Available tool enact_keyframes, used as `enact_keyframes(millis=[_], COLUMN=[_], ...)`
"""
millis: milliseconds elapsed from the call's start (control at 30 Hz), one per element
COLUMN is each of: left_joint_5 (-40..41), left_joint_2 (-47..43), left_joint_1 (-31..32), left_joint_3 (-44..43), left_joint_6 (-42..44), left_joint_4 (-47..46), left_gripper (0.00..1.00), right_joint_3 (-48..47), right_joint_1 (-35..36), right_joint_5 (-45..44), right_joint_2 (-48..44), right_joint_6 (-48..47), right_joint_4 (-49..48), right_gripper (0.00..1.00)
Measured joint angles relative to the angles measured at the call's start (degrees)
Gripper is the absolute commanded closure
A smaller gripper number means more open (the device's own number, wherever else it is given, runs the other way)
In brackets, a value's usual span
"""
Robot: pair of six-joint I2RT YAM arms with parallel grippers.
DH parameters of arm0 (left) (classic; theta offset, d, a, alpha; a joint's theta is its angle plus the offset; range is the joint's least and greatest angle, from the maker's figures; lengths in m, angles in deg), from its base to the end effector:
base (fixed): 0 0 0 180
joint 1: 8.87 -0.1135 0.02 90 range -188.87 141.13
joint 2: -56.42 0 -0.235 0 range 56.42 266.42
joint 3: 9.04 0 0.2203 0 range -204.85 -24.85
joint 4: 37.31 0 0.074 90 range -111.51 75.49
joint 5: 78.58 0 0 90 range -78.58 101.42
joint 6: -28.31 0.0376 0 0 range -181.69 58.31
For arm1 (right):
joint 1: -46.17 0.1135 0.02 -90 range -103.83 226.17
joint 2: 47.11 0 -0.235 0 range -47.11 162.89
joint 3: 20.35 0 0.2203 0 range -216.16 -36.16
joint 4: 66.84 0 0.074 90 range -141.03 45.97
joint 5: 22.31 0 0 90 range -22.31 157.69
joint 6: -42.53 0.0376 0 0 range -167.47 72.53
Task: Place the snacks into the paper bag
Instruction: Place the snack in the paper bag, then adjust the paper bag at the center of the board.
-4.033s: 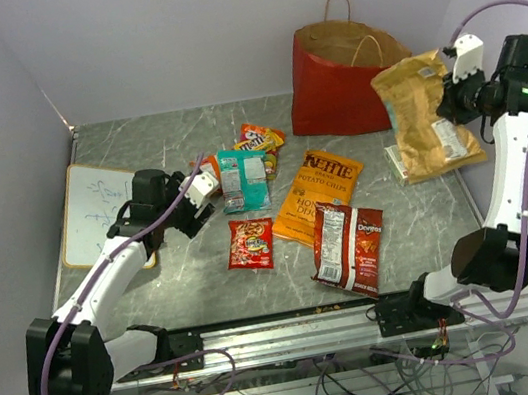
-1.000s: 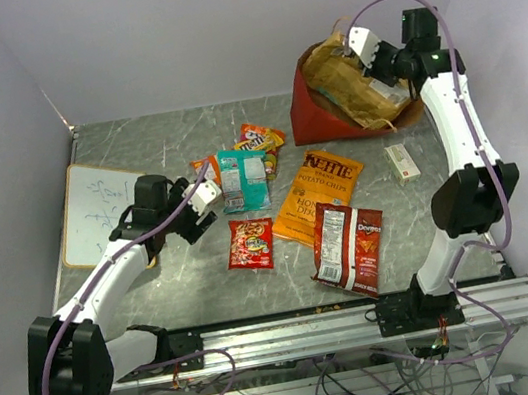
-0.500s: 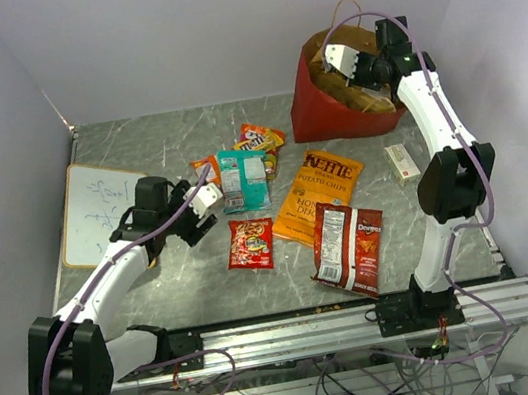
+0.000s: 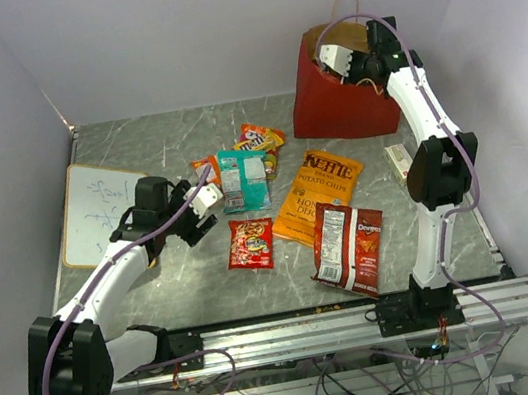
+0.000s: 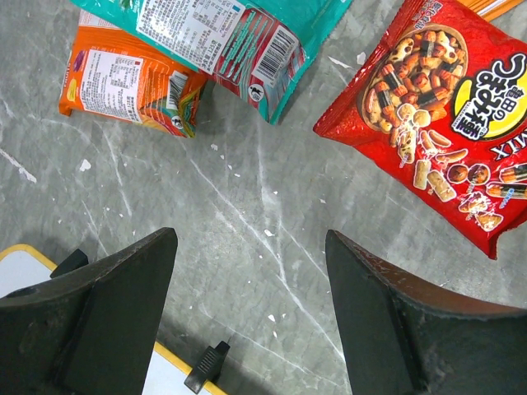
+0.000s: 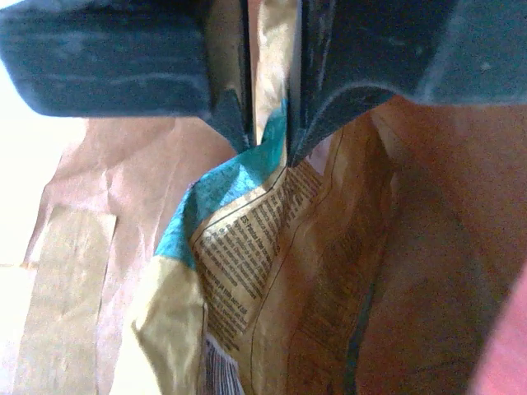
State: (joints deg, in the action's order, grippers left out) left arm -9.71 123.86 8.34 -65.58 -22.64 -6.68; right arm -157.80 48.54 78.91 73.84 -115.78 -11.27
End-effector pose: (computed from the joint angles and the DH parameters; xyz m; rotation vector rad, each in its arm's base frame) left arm 0.2136 -0.0804 0.2165 1.2213 1.8857 -0.2191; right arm 0.4375 0.0254 0.3077 -1.3970 1.7869 -0.4005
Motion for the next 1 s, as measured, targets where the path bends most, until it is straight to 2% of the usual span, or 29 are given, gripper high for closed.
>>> enact_keyframes(millis=[233,400,700,1000], left_joint_5=[0.0,-0.02,-0.13,-0.15], left_joint_2=[0.0,0.0,-0.13,-0.55], left_joint_1=[0.0,0.0,0.0,0.0], left_joint_3=[0.09,0.09,0.11,0.11], left_joint_6=[0.17,0.2,0.2,0.22], left_joint_4=[0.02,0.02,0.02,0.02], left_gripper=[0.16,0.16,0.16,0.16], right_joint_3=[0.15,1.7,2.29,2.27], right_joint_1=[0.0,0.0,0.0,-0.04], right_joint_5=[-0.79,-0.96,-0.55,-3.58], right_joint_2=[-0.2,-2.45,-7.69,-8.04], right_joint_6=[3.06,5.81,11.19,19.85], right_joint_4=[0.09,-0.09,-0.5,-4.31], right_gripper=[0.59,0.54,0.49,0.5])
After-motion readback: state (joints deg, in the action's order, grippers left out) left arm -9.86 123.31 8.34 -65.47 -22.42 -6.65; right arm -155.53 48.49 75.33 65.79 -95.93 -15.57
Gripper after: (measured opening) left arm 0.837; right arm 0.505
